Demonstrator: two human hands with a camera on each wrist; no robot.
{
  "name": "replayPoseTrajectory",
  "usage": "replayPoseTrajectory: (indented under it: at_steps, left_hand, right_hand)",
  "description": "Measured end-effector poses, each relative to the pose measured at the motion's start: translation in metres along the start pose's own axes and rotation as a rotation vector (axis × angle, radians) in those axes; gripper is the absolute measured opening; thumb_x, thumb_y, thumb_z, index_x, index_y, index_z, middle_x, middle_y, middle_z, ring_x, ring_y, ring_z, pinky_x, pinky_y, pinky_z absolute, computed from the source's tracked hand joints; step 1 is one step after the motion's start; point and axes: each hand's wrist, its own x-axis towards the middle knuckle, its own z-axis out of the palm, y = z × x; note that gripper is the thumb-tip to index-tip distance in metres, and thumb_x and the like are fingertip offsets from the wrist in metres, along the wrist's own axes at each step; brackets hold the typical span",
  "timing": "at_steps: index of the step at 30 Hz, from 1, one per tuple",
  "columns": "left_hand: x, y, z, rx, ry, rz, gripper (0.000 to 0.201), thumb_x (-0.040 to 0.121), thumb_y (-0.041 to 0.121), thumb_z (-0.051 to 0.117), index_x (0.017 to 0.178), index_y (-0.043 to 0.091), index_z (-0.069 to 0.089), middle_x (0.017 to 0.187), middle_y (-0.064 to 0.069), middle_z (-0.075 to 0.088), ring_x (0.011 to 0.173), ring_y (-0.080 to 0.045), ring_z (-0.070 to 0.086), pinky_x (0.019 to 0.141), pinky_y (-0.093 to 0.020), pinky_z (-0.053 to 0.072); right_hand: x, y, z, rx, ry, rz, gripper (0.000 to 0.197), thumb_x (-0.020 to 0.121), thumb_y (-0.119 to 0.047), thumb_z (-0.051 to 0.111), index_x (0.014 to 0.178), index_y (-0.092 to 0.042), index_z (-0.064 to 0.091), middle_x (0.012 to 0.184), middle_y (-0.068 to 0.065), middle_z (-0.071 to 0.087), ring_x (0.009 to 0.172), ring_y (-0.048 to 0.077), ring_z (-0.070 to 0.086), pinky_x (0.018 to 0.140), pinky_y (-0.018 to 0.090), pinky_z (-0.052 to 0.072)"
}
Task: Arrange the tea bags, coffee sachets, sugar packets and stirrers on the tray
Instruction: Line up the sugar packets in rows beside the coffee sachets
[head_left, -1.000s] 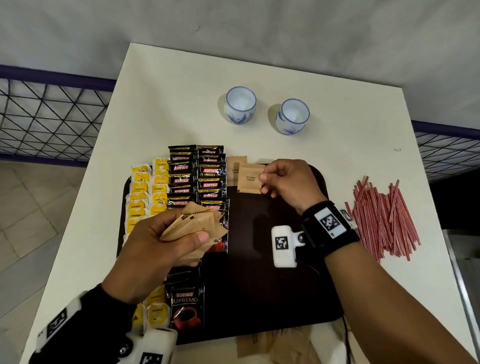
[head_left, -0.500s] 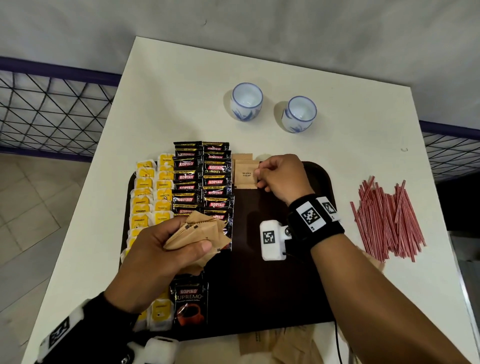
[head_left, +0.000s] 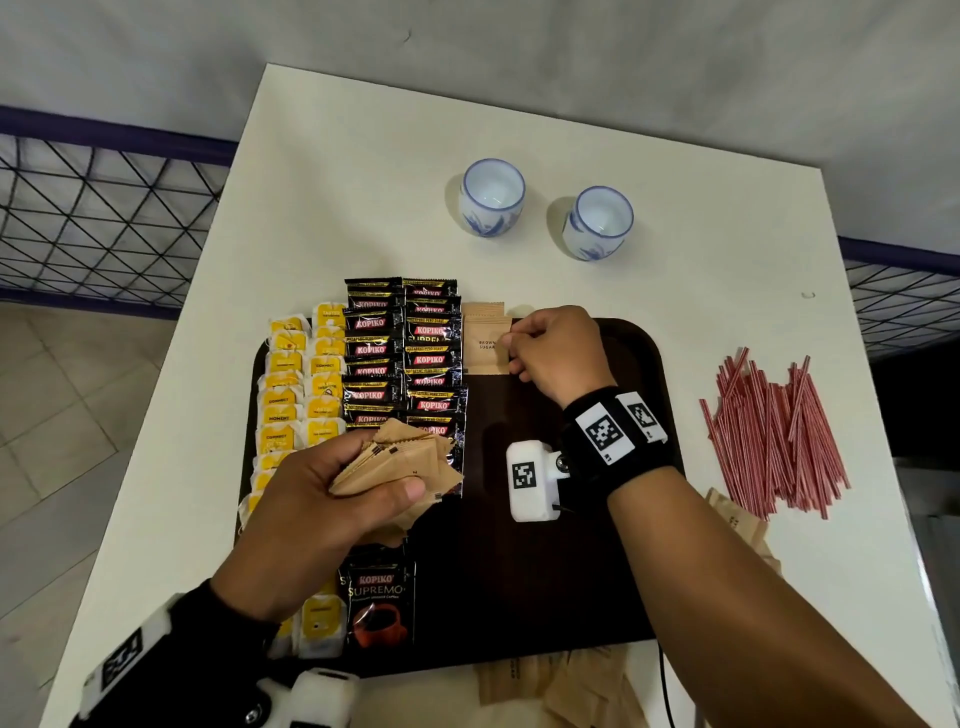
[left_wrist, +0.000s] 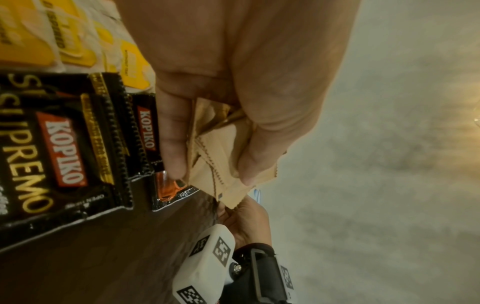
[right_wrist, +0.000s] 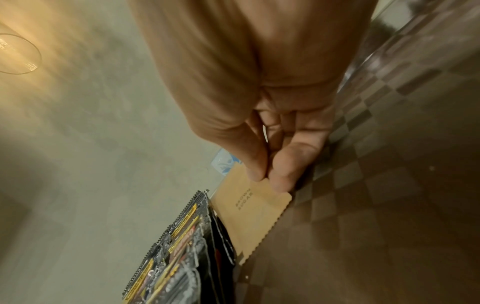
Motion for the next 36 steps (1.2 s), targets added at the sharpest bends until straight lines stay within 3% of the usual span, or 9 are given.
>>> replayPoseTrajectory:
  at_steps: [4,10,13,16,19,22,27,32,36]
  left_hand:
    - [0.0,0.0,-0.001,-0.014,0.003,0.006,0.03,0.077,0.003,0.076,0.102,0.02,0.078,0.095,-0.008,0.077,0.084,-0.028,0.075,0.064,-0.048,0.063]
    - [0.001,0.001,-0.001,-0.041,-0.001,0.011,0.031,0.078,0.002,0.075,0.098,0.026,0.079,0.094,-0.007,0.078,0.082,-0.026,0.075,0.061,-0.043,0.063]
    - [0.004,0.003,0.0,-0.064,0.009,0.001,0.031,0.078,0.002,0.076,0.103,0.021,0.077,0.094,-0.007,0.078,0.083,-0.026,0.075,0.061,-0.041,0.063]
    - [0.008,0.005,0.001,-0.079,0.003,-0.004,0.031,0.078,0.003,0.075,0.106,0.018,0.076,0.095,-0.009,0.077,0.082,-0.03,0.075,0.063,-0.045,0.063]
    - [0.014,0.008,0.003,-0.085,-0.01,-0.017,0.029,0.078,0.007,0.075,0.106,0.018,0.076,0.096,-0.011,0.077,0.082,-0.033,0.075,0.066,-0.052,0.063]
    - [0.02,0.009,0.006,-0.118,-0.022,-0.055,0.03,0.076,0.012,0.076,0.106,0.016,0.075,0.097,-0.013,0.076,0.084,-0.035,0.075,0.067,-0.053,0.062]
    - [0.026,0.013,0.012,-0.104,-0.092,-0.066,0.033,0.078,0.014,0.075,0.111,0.017,0.073,0.099,-0.012,0.077,0.086,-0.033,0.075,0.069,-0.049,0.063]
    - [0.029,0.016,0.016,-0.075,-0.14,-0.064,0.034,0.08,0.025,0.073,0.113,0.019,0.071,0.101,-0.009,0.077,0.089,-0.03,0.076,0.068,-0.046,0.062]
    - [0.032,0.019,0.018,-0.079,-0.172,-0.095,0.035,0.08,0.035,0.07,0.11,0.017,0.07,0.095,-0.011,0.077,0.084,-0.032,0.075,0.063,-0.039,0.06]
  right_hand:
    - [-0.002,-0.003,0.0,0.007,-0.005,0.0,0.011,0.089,-0.006,0.067,0.079,-0.011,0.069,0.059,0.002,0.064,0.042,0.007,0.059,0.046,0.02,0.053]
    - [-0.004,-0.001,0.001,0.043,-0.006,0.018,0.01,0.09,-0.007,0.065,0.082,-0.008,0.072,0.061,0.006,0.068,0.049,0.013,0.064,0.056,0.027,0.06]
    - [-0.008,0.001,-0.002,0.056,0.008,0.004,0.021,0.089,-0.009,0.064,0.071,-0.018,0.07,0.064,0.01,0.071,0.059,0.025,0.07,0.065,0.039,0.063]
    - [-0.019,0.002,-0.008,0.038,0.026,-0.05,0.026,0.09,-0.013,0.065,0.068,-0.027,0.068,0.066,0.006,0.071,0.063,0.025,0.071,0.062,0.039,0.06]
    - [-0.036,-0.001,-0.014,0.118,-0.07,-0.127,0.02,0.091,-0.011,0.066,0.079,-0.026,0.072,0.071,0.0,0.07,0.058,0.014,0.068,0.052,0.029,0.049]
    - [-0.058,-0.007,-0.021,0.285,-0.258,-0.199,0.014,0.089,-0.006,0.071,0.09,-0.02,0.074,0.076,0.0,0.068,0.062,0.015,0.065,0.046,0.025,0.044]
    - [-0.079,-0.012,-0.026,0.265,-0.414,-0.408,0.03,0.079,-0.01,0.08,0.107,-0.018,0.074,0.1,0.008,0.064,0.083,0.013,0.059,0.074,0.022,0.05]
    - [-0.087,-0.016,-0.024,0.155,-0.473,-0.486,0.05,0.075,-0.009,0.084,0.122,-0.02,0.07,0.107,0.007,0.05,0.087,0.018,0.049,0.07,0.008,0.041]
    - [-0.09,-0.015,-0.018,0.042,-0.502,-0.537,0.071,0.071,-0.021,0.088,0.135,-0.029,0.06,0.108,-0.003,0.045,0.099,0.008,0.05,0.094,0.022,0.045]
